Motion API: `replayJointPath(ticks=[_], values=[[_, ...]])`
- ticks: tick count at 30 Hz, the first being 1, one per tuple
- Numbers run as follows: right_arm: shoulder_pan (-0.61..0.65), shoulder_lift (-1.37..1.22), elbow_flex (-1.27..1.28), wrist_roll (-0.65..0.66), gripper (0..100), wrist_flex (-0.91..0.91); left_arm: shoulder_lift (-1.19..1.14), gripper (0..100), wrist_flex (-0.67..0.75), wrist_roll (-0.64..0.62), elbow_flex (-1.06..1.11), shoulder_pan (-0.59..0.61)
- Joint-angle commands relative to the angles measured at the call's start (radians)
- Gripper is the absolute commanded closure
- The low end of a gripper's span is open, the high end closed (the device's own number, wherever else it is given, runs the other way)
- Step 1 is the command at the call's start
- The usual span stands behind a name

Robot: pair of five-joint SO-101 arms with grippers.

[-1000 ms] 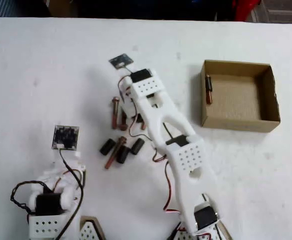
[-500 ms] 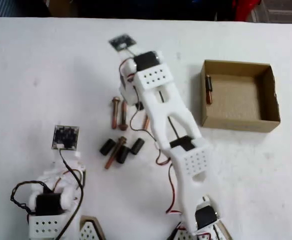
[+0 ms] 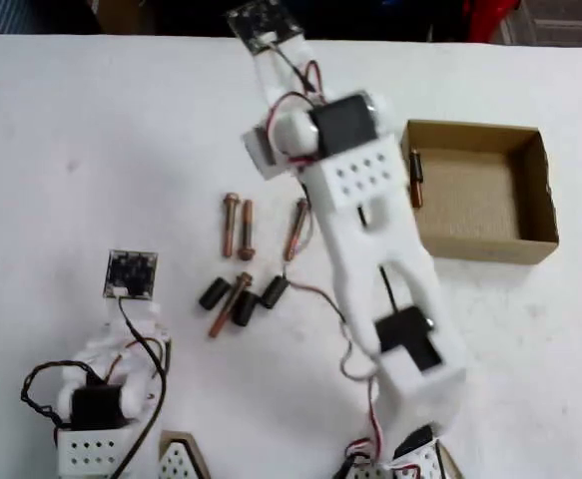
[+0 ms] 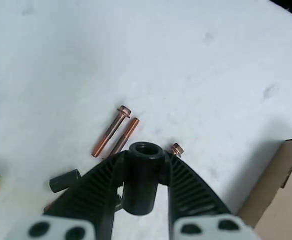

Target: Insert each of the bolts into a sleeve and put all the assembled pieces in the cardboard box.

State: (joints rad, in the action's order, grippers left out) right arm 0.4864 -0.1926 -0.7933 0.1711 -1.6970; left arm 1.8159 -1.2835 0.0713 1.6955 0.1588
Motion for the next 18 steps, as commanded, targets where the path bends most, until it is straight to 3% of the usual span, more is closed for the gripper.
replayJointPath(ticks=[1,18], values=[[0.008,0.231,0.103,-0.003,98.2,-0.022,0.012,98,0.037,0.009,-0.003,0.007],[-0.002,1.006,0.856,-0.003,98.1,0.071,0.012,98,0.034,0.006,-0.003,0.004]])
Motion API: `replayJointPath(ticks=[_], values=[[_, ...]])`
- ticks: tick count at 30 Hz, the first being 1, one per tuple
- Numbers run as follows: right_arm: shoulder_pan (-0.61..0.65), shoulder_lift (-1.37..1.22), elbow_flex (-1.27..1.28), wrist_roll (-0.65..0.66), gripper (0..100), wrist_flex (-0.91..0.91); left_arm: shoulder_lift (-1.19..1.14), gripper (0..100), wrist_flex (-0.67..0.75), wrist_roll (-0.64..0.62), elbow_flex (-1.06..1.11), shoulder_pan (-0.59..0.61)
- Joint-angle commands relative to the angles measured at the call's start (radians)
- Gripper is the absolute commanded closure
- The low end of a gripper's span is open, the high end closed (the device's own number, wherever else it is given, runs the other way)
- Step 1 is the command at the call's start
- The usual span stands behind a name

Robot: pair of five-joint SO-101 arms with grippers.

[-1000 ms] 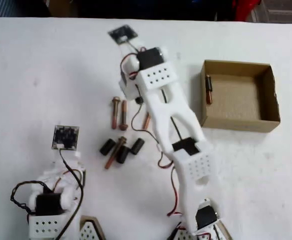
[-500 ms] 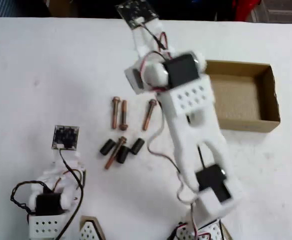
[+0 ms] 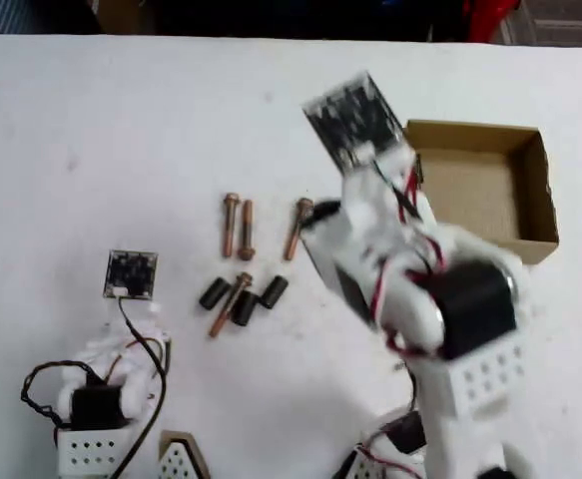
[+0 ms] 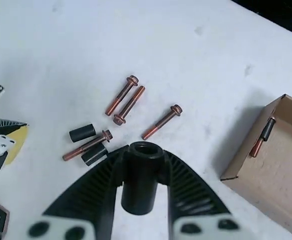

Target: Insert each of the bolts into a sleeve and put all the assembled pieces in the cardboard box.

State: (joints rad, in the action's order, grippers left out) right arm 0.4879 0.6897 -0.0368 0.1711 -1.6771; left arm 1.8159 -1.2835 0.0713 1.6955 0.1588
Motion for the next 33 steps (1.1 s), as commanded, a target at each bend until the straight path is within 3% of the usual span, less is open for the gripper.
replayJointPath(ticks=[1,9,16,33], values=[[-0.004,0.166,0.147,-0.005,98.1,0.071,0.012,98,0.034,0.006,-0.003,0.004],[-0.018,0.493,0.572,-0.006,98.1,0.231,0.012,98,0.035,0.008,-0.003,0.004],[-0.213,0.708,0.882,-0.011,98.1,0.406,0.012,98,0.037,0.008,-0.003,0.002],[-0.249,1.020,1.089,-0.011,98.1,0.460,0.012,98,0.038,0.008,-0.003,0.002]])
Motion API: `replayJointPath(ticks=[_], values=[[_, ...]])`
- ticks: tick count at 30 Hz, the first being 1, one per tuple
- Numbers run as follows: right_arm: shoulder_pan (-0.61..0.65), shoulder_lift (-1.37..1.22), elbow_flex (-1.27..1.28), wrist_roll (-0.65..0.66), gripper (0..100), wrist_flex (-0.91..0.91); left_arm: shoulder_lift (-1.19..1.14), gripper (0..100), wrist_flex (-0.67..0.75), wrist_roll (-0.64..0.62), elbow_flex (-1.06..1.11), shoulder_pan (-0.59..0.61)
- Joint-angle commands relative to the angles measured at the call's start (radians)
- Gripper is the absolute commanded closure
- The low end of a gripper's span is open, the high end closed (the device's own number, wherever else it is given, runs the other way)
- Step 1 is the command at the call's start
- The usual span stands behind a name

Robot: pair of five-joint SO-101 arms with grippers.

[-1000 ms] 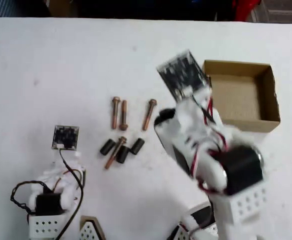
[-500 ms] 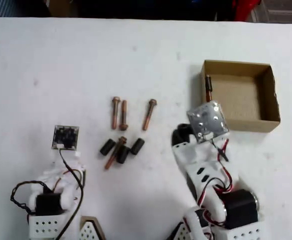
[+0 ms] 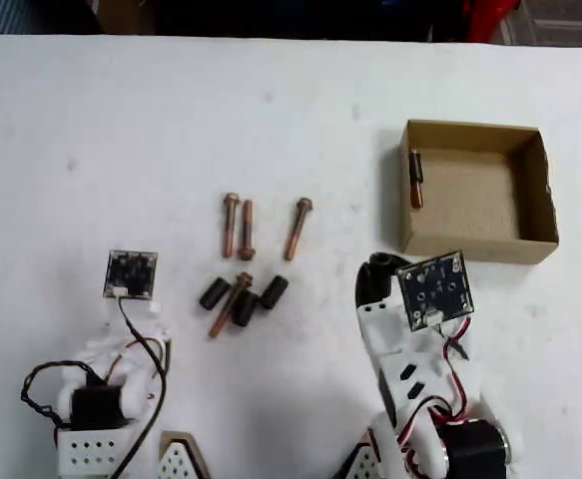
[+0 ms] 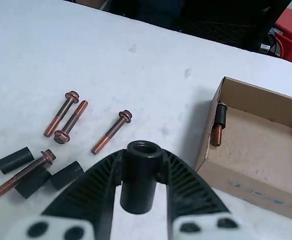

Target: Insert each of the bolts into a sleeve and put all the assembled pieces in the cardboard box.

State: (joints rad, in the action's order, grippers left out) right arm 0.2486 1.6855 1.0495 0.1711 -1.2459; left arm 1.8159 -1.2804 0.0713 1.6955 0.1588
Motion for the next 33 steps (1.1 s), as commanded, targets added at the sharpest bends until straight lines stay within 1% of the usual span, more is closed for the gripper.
replayJointPath(ticks=[1,12,19,24,29,33], values=[[-0.010,0.033,0.011,-0.011,98.1,0.028,0.012,98,0.035,0.008,-0.003,0.002],[-0.010,0.116,0.100,-0.011,98.1,0.035,0.012,98,0.032,0.005,-0.003,0.002],[-0.012,0.114,0.247,-0.011,98.1,0.180,0.012,98,0.038,0.008,-0.003,0.002],[-0.012,0.114,0.374,-0.011,98.1,0.286,0.012,98,0.092,0.008,-0.003,0.002],[-0.012,0.114,0.450,-0.011,98.1,0.344,0.012,98,0.092,0.011,-0.008,0.008],[-0.012,0.114,0.468,-0.011,98.1,0.343,0.012,98,0.083,0.011,-0.064,0.008]])
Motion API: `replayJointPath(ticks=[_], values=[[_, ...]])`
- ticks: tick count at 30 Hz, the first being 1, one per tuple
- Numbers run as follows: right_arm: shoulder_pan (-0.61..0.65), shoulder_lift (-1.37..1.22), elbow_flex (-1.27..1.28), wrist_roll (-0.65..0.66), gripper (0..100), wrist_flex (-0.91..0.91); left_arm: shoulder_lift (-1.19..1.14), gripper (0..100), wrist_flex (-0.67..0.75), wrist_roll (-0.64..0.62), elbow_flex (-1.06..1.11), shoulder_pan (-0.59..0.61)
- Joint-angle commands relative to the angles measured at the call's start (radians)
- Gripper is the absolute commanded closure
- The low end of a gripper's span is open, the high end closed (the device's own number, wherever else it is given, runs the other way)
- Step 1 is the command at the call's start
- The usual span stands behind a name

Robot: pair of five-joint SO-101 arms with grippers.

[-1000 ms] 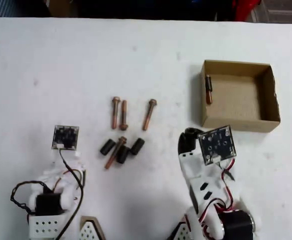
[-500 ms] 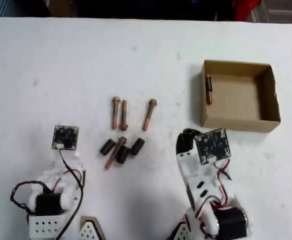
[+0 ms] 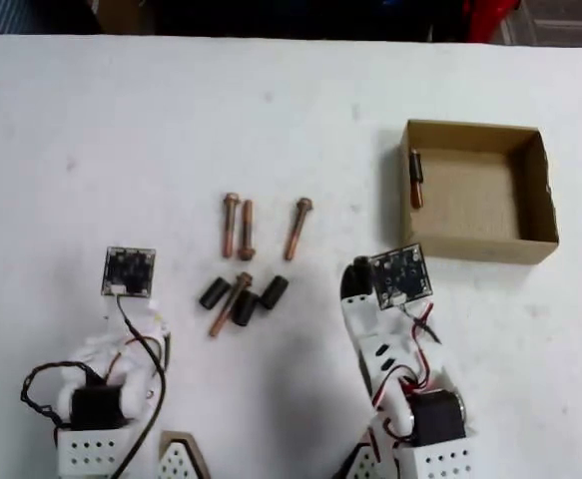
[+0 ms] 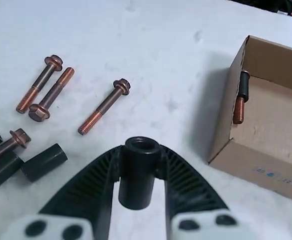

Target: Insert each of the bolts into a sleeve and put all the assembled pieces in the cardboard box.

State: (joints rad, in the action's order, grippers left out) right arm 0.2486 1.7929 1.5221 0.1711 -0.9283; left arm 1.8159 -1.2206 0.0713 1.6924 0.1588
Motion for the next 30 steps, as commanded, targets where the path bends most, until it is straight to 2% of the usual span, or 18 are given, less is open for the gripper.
replayJointPath(ticks=[1,9,17,23,30], values=[[-0.012,0.007,0.002,-0.011,98.1,0.024,0.012,98,0.023,0.011,-0.081,0.007],[-0.012,0.007,0.046,-0.011,98.1,0.022,0.012,98,-0.043,0.060,-0.244,0.007],[-0.012,0.008,0.049,-0.011,98.1,0.021,-0.002,98,-0.049,0.064,-0.285,0.002],[-0.012,0.008,0.049,-0.011,98.1,0.021,-0.263,98,-0.031,0.064,-0.433,-0.004],[-0.010,0.008,0.074,-0.011,98.1,0.027,-0.638,98,0.025,0.057,-0.626,-0.150]])
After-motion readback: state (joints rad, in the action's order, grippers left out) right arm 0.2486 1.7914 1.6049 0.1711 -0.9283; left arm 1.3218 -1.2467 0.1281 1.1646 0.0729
